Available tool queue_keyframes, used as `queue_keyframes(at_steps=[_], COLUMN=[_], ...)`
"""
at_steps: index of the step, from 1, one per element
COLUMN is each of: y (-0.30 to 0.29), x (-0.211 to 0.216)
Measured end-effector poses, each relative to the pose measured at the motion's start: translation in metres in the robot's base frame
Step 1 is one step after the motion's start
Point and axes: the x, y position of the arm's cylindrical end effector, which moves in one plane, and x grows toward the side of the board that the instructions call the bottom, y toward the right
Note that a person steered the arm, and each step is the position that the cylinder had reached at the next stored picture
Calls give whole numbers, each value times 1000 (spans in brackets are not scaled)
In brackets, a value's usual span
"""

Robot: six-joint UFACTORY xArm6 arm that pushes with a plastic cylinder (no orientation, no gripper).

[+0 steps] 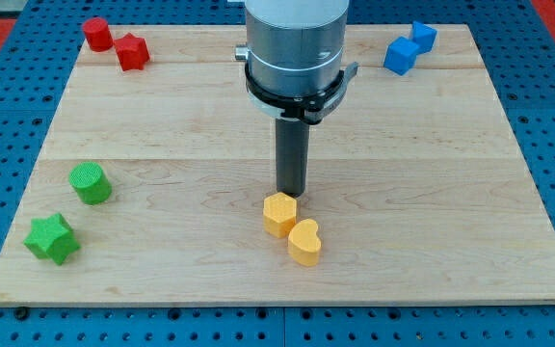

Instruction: Move your hand below the green star

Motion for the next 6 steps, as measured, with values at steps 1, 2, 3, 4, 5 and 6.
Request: queue_keyframes(at_steps=[1,2,3,4,5,6], y=[-7,-76,-94,-149,-204,-222], x=[0,14,18,76,120,126])
